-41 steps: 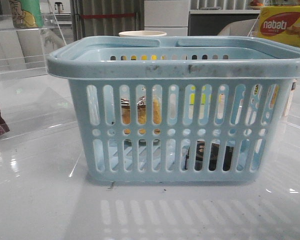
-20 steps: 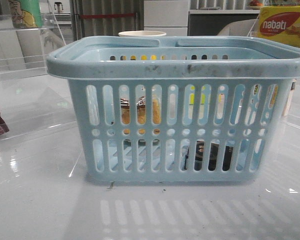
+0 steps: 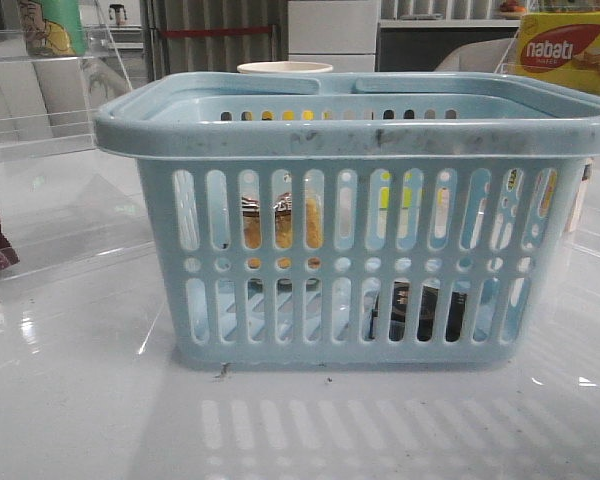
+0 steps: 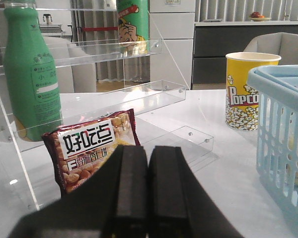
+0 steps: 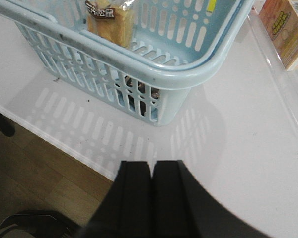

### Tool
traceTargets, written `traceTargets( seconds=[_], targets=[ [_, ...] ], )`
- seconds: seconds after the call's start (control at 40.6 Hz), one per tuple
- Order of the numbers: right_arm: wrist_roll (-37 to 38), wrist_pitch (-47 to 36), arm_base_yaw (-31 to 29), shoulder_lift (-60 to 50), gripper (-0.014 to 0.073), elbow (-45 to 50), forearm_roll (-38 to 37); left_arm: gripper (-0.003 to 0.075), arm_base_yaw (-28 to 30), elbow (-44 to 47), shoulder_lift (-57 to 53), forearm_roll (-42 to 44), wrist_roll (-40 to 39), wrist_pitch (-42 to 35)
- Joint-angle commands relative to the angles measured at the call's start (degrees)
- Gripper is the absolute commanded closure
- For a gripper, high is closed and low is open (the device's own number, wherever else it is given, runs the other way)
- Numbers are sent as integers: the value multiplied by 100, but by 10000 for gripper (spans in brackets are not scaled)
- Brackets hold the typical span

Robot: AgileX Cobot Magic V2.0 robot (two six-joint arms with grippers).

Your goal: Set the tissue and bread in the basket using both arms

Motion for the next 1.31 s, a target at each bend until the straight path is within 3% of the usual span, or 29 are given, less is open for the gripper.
traceTargets(
  seconds=[0.0, 0.493, 0.592, 0.863, 1.085, 1.282],
  targets=[
    [-34, -394, -5, 16, 536, -144, -2, 627, -42, 32, -100, -53, -4, -525],
    [-34, -407, -5, -8, 536, -111, -2, 627, -42, 32, -100, -53, -4, -525],
    [-34, -651, -237, -230, 536, 187, -30, 627, -42, 32, -100, -53, -4, -525],
    [-34, -3172, -1678, -1677, 536, 2223, -205, 627, -42, 32, -100, -53, -4, -525],
    [-34, -4840, -2096, -2764, 536, 3687, -176, 627, -42, 32, -100, -53, -4, -525],
    [-34, -5457, -2349, -3096, 536, 4388, -176, 627, -42, 32, -100, -53, -4, -525]
  ],
)
